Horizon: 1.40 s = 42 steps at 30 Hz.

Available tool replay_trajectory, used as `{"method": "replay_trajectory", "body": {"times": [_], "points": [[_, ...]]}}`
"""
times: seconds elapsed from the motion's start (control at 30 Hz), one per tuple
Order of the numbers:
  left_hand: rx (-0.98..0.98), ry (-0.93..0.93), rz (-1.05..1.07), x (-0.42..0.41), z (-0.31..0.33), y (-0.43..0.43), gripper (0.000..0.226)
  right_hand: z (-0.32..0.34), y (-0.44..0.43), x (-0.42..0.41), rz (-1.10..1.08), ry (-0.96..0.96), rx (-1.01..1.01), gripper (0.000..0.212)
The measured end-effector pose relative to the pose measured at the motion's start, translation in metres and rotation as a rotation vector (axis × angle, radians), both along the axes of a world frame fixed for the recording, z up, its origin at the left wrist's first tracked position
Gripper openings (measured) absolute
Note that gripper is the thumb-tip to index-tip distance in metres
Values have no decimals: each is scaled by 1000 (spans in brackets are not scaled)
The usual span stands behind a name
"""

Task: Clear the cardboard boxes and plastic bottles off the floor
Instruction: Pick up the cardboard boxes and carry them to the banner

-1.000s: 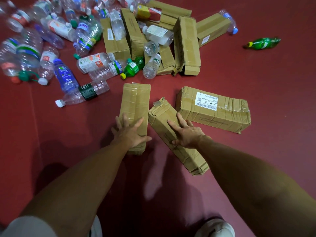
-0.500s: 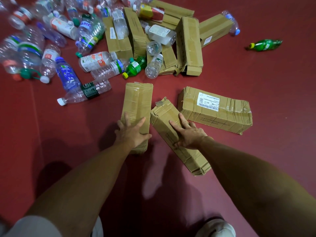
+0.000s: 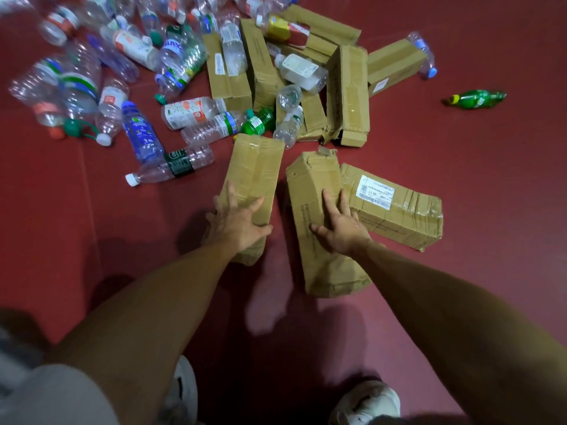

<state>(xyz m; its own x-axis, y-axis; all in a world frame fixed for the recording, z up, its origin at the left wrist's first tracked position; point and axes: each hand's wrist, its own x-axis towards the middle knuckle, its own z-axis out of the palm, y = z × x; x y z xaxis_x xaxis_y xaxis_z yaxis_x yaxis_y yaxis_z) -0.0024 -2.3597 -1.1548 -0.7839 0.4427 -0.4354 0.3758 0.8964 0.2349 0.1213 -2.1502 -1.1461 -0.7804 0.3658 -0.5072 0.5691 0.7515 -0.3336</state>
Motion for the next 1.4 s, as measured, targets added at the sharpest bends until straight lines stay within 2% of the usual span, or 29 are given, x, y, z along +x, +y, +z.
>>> {"method": "replay_trajectory", "body": {"times": [0.1,0.23,0.5,0.63,0.73,0.8,0.9,0.97,1.13,1.4], "points": [[63,-9,7,1,67,-6,78,69,-9,-8,-72,6,-19,89],[112,5,40,-7,191,-21,79,195,-21,-28,-30,19,-17,88],[199,150,183,-28,465,-58,77,472,-45,-75,77,48,12,86],[191,239,285,-29,591,-76,74,584,-63,-103,165,125,11,86],[253,362,350,-25,656,-98,68,648,-79,-120,241,162,27,85],[241,463,373,-26,691,-121,67,680,-97,-132,279,177,16,84],[131,281,445,-38,732,-170,72,719,-138,-157,356,232,-8,84],[112,310,513,-43,751,-209,71,738,-175,-174,413,256,1,83],[78,379,647,-44,779,-319,69,760,-292,-211,600,319,10,82],[-19,398,881,-30,808,-514,70,796,-510,-251,864,337,-94,80]]}}
